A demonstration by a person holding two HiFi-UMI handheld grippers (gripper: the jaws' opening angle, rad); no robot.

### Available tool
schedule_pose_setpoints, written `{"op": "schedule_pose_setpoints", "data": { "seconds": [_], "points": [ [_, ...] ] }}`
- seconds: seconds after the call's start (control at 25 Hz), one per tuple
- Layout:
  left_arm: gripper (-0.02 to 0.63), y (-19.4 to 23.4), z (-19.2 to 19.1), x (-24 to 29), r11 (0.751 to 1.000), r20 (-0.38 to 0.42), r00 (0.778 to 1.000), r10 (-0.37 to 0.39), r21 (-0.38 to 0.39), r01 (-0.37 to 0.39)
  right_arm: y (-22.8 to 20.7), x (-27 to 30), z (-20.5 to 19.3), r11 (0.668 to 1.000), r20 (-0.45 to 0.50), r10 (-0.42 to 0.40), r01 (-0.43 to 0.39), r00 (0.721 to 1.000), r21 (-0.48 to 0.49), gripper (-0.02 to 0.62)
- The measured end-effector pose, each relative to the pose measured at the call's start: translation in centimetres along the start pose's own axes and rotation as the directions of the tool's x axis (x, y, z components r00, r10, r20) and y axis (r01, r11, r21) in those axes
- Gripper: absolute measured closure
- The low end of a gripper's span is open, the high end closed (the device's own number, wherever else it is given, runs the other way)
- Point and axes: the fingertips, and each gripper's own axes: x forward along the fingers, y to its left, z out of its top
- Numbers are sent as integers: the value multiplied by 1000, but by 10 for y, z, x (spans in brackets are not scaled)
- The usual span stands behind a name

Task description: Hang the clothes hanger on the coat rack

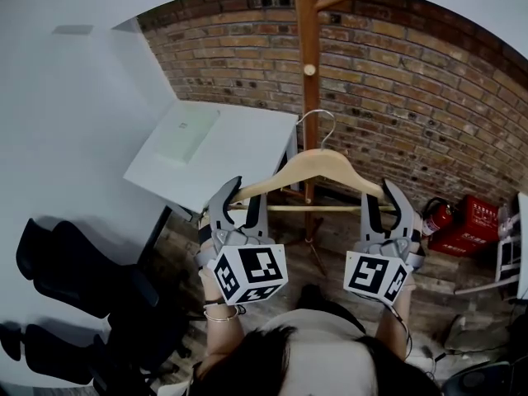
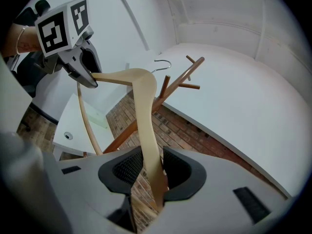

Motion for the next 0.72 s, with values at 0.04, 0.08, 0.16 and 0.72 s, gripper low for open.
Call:
{"op": "schedule_pose_setpoints", "data": {
  "seconds": [0.04, 0.08, 0.16, 0.72],
  "points": [
    [448, 1, 0, 1, 1000, -1, 1000, 3, 0, -3, 0, 2, 0, 1000, 3, 2, -2, 1000, 1, 456],
    [448, 1, 0, 3, 1000, -3, 1000, 6, 1, -6, 0, 5, 0, 1000, 6, 4, -4, 1000, 2, 456],
    [448, 3, 1, 6, 1000, -8, 1000, 12, 1, -12, -1, 9, 0, 1000, 13, 6, -7, 1000, 3, 455],
    [448, 15, 6, 28, 1000, -20, 999, 30, 2, -30, -7, 39, 6, 1000, 34, 24, -25, 999, 3, 455]
  ]
}}
